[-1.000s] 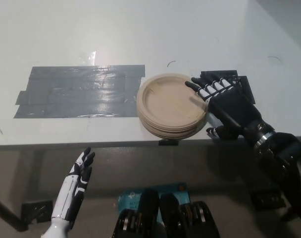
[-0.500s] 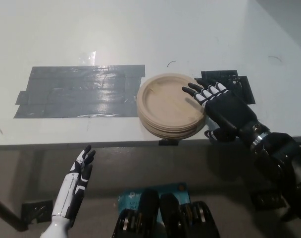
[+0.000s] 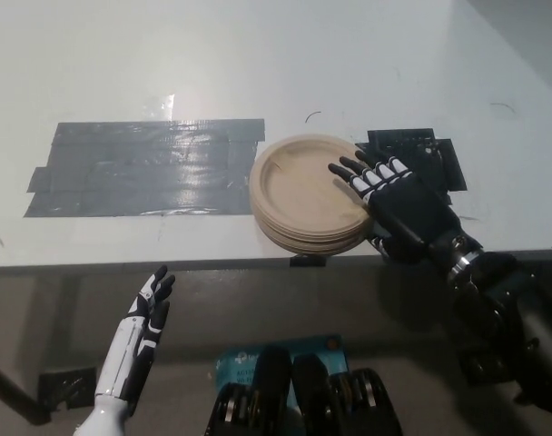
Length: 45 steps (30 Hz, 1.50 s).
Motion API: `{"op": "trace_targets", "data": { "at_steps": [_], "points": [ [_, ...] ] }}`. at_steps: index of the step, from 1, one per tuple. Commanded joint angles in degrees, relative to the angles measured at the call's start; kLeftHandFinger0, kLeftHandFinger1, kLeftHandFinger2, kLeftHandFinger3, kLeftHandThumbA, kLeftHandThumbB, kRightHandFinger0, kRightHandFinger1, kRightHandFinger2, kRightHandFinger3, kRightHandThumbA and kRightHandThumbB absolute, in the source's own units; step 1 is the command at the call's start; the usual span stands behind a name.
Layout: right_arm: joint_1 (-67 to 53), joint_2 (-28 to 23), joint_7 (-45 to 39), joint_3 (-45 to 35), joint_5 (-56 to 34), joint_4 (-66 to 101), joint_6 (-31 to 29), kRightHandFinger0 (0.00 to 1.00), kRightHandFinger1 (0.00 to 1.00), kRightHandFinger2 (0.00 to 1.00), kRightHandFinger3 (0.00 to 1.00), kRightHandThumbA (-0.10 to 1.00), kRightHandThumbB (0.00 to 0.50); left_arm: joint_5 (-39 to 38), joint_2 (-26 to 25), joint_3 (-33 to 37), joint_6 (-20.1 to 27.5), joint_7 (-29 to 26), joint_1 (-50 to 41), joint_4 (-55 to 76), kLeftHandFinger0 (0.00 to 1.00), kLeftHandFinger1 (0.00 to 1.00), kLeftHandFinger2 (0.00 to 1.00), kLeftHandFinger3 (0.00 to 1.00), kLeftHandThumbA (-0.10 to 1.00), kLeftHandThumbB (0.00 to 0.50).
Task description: A stack of plates is kept in the middle of the desk close to the robot and the robot grabs the stack with its right hand, picks it up and hands it to a person.
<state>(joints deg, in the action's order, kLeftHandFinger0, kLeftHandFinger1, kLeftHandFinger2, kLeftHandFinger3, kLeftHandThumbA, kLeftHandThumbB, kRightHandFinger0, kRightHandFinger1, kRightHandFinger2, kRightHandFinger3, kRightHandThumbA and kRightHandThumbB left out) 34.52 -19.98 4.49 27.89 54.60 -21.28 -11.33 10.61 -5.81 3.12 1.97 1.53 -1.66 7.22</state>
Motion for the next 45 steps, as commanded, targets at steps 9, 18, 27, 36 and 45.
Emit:
{"op": "trace_targets", "data": {
  "at_steps": [9,18,27,36,45],
  "points": [
    [3.2,1.9,3.7,2.2,0.7,-4.6,-3.2,1.00,1.00,1.00,1.00,0.91,0.500,-0.4,-0.2,0.0,1.6,0.0,1.3,0.8,1.00,1.00,1.00,1.00,1.00,0.000],
    [9.2,6.8,13.7,5.9,2.9,-22.4,-7.0,0.01,0.07,0.23,0.32,0.21,0.345,-0.9,0.0,-0.2,1.0,0.1,1.5,1.3,1.00,1.00,1.00,1.00,1.00,0.000],
    [13.6,6.7,21.2,3.9,-1.2,-28.4,-10.6,0.00,0.21,0.45,0.34,0.17,0.302,-0.9,-0.2,-0.4,1.1,0.1,2.1,1.3,1.00,1.00,1.00,1.00,1.00,0.000],
    [13.0,4.4,28.5,1.1,-1.4,-21.9,-12.2,0.00,0.21,0.41,0.09,0.11,0.339,-1.1,-0.3,-0.4,0.4,0.3,2.4,1.5,1.00,1.00,1.00,1.00,1.00,0.000],
    [12.0,2.5,25.1,-4.6,-3.8,-9.5,-11.0,0.00,0.32,0.59,0.24,0.13,0.303,-0.8,-0.4,-0.5,0.1,0.5,2.6,1.3,1.00,1.00,1.00,1.00,1.00,0.000]
  ]
}}
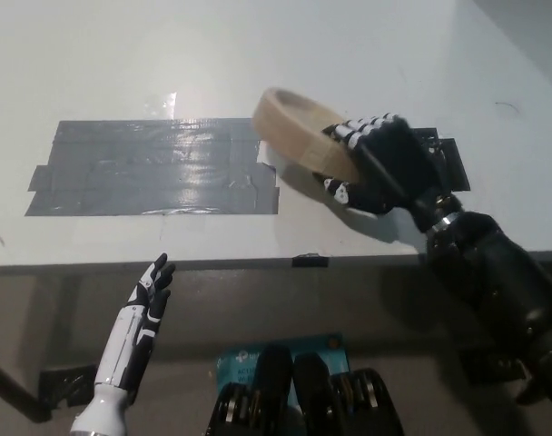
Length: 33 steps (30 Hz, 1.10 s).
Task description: A stack of plates is kept in the middle of the desk close to the robot and the robot grabs the stack with its right hand, picks it up and hands it to a person.
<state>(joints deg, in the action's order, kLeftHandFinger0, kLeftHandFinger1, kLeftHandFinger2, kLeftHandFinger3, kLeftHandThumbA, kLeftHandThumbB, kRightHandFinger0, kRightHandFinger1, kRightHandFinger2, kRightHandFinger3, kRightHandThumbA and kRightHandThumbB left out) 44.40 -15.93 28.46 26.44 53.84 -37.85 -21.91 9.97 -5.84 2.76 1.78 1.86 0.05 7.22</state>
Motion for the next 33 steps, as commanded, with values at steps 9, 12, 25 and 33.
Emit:
{"op": "trace_targets", "data": {
  "at_steps": [9,12,25,33],
  "points": [
    [1.8,-2.1,-2.3,-4.6,-1.7,12.9,0.6,0.00,0.26,0.54,0.25,0.16,0.340,0.3,-0.4,0.2,0.8,0.1,0.7,1.2,1.00,1.00,1.00,1.00,1.00,0.000],
    [2.2,-2.3,-1.4,-4.1,-0.7,11.5,0.0,0.00,0.22,0.47,0.22,0.13,0.361,0.3,-0.4,0.3,1.0,0.2,0.7,1.1,1.00,1.00,1.00,1.00,1.00,0.000],
    [5.5,-2.2,1.2,-0.1,3.3,3.7,-1.3,0.00,0.08,0.34,0.06,0.16,0.339,0.4,-0.3,0.7,1.0,0.3,0.5,1.2,1.00,1.00,1.00,1.00,1.00,0.000],
    [6.9,-1.6,2.1,0.4,3.4,1.9,-1.1,0.00,0.06,0.33,0.02,0.16,0.339,0.5,-0.4,0.7,0.6,0.4,0.3,1.7,1.00,1.00,1.00,1.00,1.00,0.000]
  ]
}}
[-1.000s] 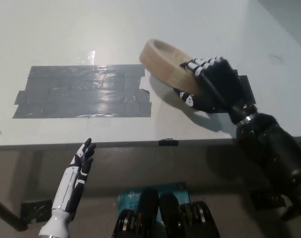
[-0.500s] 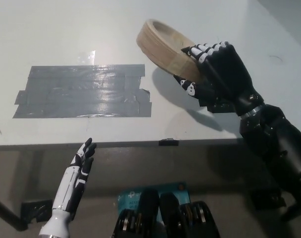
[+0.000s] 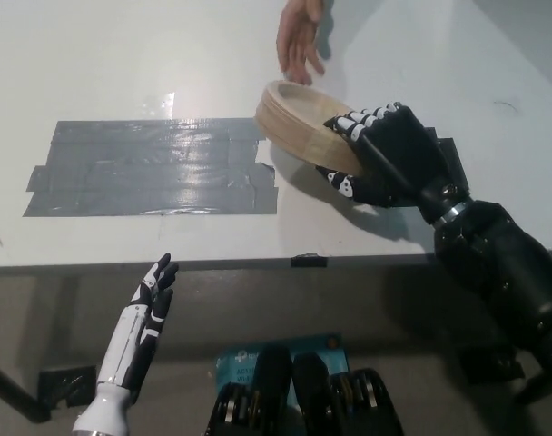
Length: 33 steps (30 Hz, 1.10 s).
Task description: A stack of plates is kept in the middle of the desk close to the robot and the robot grabs the stack with its right hand, picks it up and hands it to a person.
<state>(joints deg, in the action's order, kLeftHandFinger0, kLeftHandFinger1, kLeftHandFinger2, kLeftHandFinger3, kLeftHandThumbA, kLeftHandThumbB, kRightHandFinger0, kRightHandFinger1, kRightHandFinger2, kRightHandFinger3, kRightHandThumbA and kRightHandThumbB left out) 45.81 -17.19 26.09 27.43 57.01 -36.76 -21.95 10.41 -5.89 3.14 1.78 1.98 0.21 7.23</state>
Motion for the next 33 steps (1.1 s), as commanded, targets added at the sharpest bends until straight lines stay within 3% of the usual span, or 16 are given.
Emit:
{"op": "trace_targets", "data": {
  "at_steps": [1,7,14,17,20,21,22,23,24,25,26,28,33],
  "points": [
    [5.6,-0.2,4.6,-0.5,0.4,0.7,-1.1,0.00,0.06,0.33,0.01,0.16,0.338,0.1,-0.3,0.3,0.7,0.3,0.2,1.6,1.00,1.00,1.00,1.00,1.00,0.000],
    [6.6,-0.1,6.7,-0.1,2.0,0.5,-0.7,0.00,0.03,0.32,0.00,0.13,0.353,0.2,-0.3,0.4,0.7,0.2,0.1,1.5,1.00,1.00,1.00,1.00,1.00,0.000],
    [8.6,0.2,7.5,-0.3,2.3,0.0,-0.2,0.00,0.09,0.47,0.04,0.17,0.314,0.3,-0.3,0.3,0.6,0.2,0.0,1.6,1.00,1.00,1.00,1.00,1.00,0.000],
    [10.4,0.3,8.5,-0.1,2.5,-2.2,-0.3,0.00,0.11,0.49,0.09,0.11,0.349,0.3,-0.2,0.4,0.6,0.2,0.2,1.7,1.00,1.00,1.00,1.00,1.00,0.000],
    [11.8,0.6,9.0,0.9,3.7,-4.9,0.6,0.00,0.07,0.43,0.31,0.12,0.345,0.3,-0.2,0.5,0.7,0.2,-0.1,1.7,1.00,1.00,1.00,1.00,1.00,0.000],
    [12.3,0.7,9.5,1.7,5.0,-5.9,1.7,0.00,0.02,0.33,0.43,0.14,0.358,0.5,-0.2,0.5,0.9,0.1,-0.1,1.7,1.00,1.00,1.00,1.00,1.00,0.000],
    [12.6,0.8,10.1,2.1,5.5,-6.9,2.3,0.00,0.01,0.31,0.47,0.17,0.395,0.5,-0.2,0.6,1.2,0.1,-0.1,1.6,1.00,1.00,1.00,1.00,1.00,0.000],
    [12.6,1.0,8.9,2.1,5.3,-7.2,3.1,0.06,0.17,0.42,0.52,0.27,0.433,0.5,-0.2,0.6,1.3,0.1,0.0,1.5,1.00,1.00,1.00,1.00,1.00,0.000],
    [12.7,1.1,7.4,2.1,4.9,-7.6,4.1,0.04,0.17,0.39,0.55,0.31,0.445,0.5,-0.3,0.6,1.4,0.1,0.1,1.4,1.00,1.00,1.00,1.00,1.00,0.000],
    [12.6,1.0,0.3,1.7,2.4,-6.8,4.8,0.73,0.90,1.00,1.00,0.52,0.498,0.4,-0.2,0.6,1.0,0.2,0.3,1.6,1.00,1.00,1.00,1.00,1.00,0.000],
    [12.2,0.8,-5.7,1.4,0.6,-5.5,5.7,1.00,1.00,1.00,1.00,0.62,0.500,0.3,-0.2,0.5,0.8,0.2,0.3,1.8,1.00,1.00,1.00,1.00,1.00,0.000],
    [11.3,0.5,-14.3,1.2,-1.9,-2.7,7.5,1.00,1.00,1.00,1.00,0.66,0.500,0.2,-0.3,0.5,0.6,0.3,0.3,2.0,1.00,1.00,1.00,1.00,1.00,0.000],
    [9.2,0.2,-17.7,0.2,-2.7,2.4,9.5,1.00,1.00,1.00,1.00,0.80,0.500,0.1,-0.4,0.4,0.4,0.4,0.5,2.0,1.00,1.00,1.00,1.00,1.00,0.000]
  ]
}}
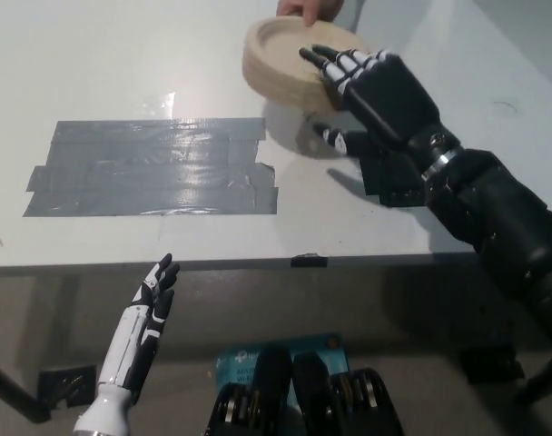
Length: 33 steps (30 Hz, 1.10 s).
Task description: A stack of plates is kept in the middle of the desk close to the robot and the robot grabs the stack with its right hand, picks it up and hands it to a person.
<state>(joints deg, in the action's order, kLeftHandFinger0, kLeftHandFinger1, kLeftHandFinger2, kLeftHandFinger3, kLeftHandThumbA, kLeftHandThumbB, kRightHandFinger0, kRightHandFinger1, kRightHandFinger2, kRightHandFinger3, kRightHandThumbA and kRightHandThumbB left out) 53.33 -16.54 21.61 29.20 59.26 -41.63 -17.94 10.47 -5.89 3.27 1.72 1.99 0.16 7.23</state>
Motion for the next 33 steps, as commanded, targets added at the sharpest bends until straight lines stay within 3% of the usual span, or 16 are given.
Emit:
{"op": "trace_targets", "data": {
  "at_steps": [1,12,18,26,33],
  "points": [
    [0.7,-0.8,-13.8,-2.2,-5.5,9.9,5.8,1.00,1.00,1.00,1.00,0.82,0.500,0.2,-0.6,0.2,0.5,0.4,0.5,1.9,1.00,1.00,1.00,1.00,1.00,0.000],
    [-5.2,-5.3,-21.4,-8.5,-10.4,28.8,8.0,1.00,1.00,1.00,1.00,0.90,0.500,0.3,-0.6,0.4,0.3,0.5,0.9,1.6,1.00,1.00,1.00,1.00,1.00,0.000],
    [-15.6,-7.9,-27.7,-15.1,-17.1,54.8,13.0,1.00,1.00,1.00,1.00,0.88,0.500,0.0,-1.0,0.3,0.1,0.9,1.2,1.9,1.00,1.00,1.00,1.00,1.00,0.000],
    [-34.2,-5.0,-23.4,-20.6,-32.4,79.8,15.4,1.00,1.00,1.00,1.00,0.84,0.468,0.2,-0.6,0.3,0.2,0.5,0.5,1.9,1.00,1.00,1.00,1.00,1.00,0.000],
    [-48.8,-1.4,-19.5,-19.2,-39.2,81.5,12.3,1.00,1.00,1.00,1.00,0.92,0.484,0.0,-0.5,0.3,1.0,0.3,-0.7,1.8,0.99,1.00,1.00,1.00,1.00,0.000]
  ]
}}
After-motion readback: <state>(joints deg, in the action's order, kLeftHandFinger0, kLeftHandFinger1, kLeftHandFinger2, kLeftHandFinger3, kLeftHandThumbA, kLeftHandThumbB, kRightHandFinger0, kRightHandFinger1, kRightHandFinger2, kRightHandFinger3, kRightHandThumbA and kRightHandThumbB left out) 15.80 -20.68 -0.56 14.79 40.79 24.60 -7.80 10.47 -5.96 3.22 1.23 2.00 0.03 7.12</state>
